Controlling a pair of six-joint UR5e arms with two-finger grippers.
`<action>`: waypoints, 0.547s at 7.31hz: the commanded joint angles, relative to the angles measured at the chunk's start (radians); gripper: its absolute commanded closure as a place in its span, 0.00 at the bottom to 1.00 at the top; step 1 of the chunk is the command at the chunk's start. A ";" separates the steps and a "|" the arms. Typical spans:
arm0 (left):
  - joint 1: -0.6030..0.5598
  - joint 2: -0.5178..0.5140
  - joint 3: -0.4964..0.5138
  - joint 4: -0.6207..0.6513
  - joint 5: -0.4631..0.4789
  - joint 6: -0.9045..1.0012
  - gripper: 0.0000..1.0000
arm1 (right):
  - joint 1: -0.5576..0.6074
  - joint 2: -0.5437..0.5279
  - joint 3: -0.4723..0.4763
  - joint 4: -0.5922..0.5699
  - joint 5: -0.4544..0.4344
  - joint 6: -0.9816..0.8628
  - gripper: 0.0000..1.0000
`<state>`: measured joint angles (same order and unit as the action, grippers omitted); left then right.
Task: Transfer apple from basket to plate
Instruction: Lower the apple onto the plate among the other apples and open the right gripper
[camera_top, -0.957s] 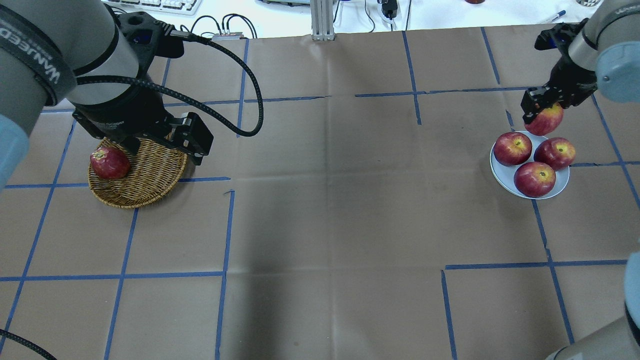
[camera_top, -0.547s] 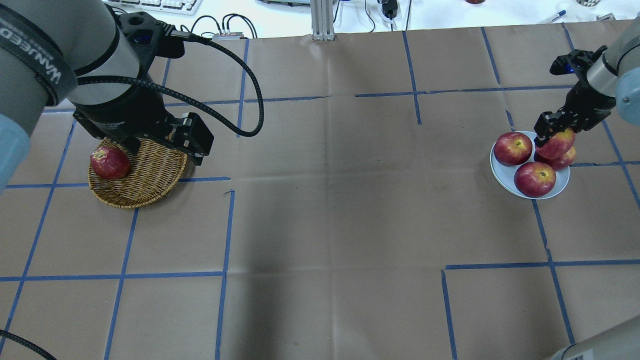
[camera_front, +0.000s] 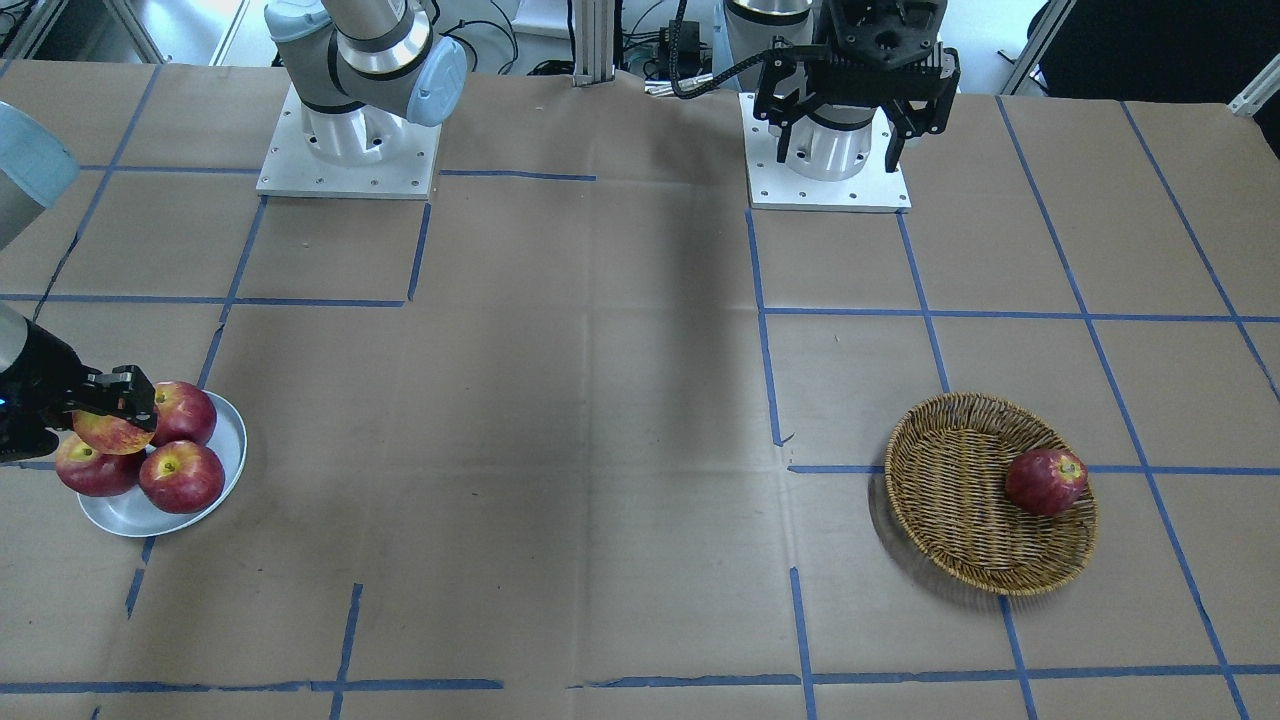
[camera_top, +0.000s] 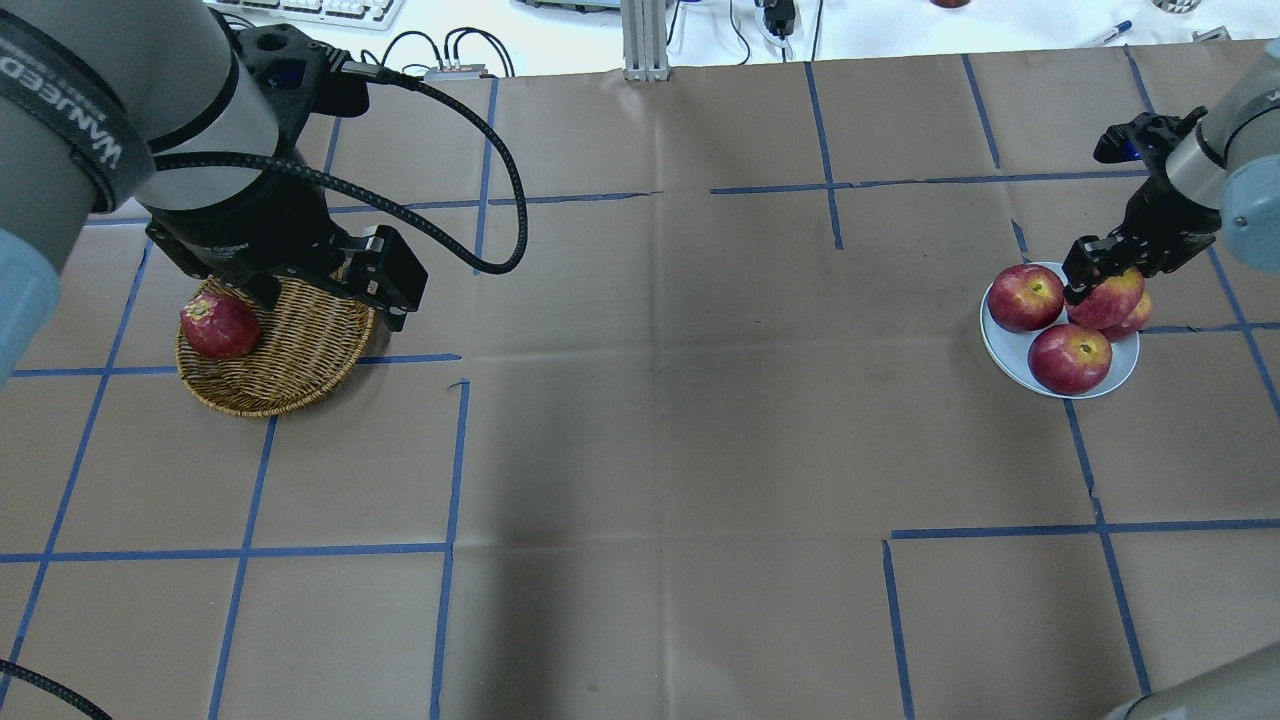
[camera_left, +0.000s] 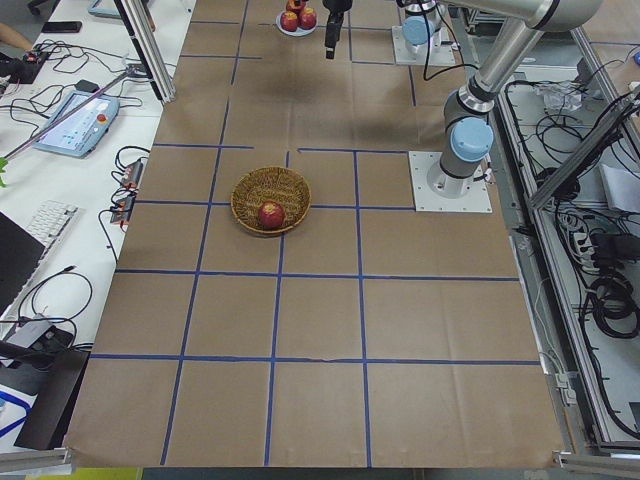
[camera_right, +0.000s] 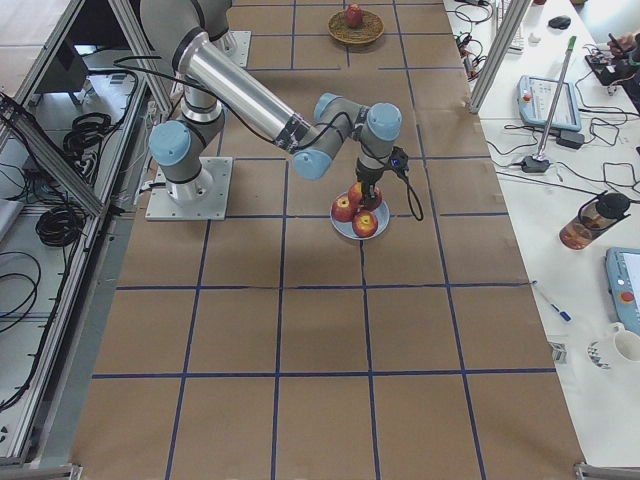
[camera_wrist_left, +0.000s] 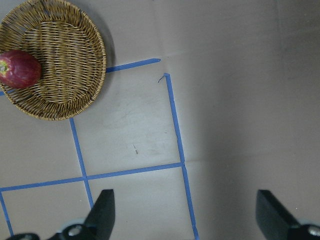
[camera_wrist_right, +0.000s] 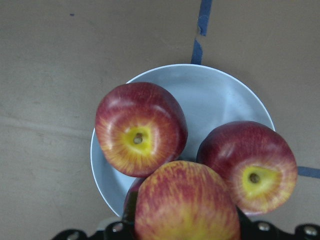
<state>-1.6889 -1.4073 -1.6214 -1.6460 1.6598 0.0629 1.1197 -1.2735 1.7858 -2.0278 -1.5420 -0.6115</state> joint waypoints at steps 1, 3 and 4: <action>0.000 0.001 0.000 0.000 0.000 0.000 0.01 | 0.000 0.026 0.000 -0.032 -0.004 0.003 0.44; 0.000 0.001 0.000 0.000 0.000 0.000 0.01 | 0.000 0.014 0.000 -0.029 -0.009 0.004 0.00; 0.000 0.001 0.000 0.000 0.000 0.000 0.01 | 0.002 0.008 -0.008 -0.017 -0.010 0.016 0.00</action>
<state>-1.6889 -1.4067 -1.6210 -1.6460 1.6598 0.0629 1.1202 -1.2579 1.7840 -2.0548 -1.5496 -0.6048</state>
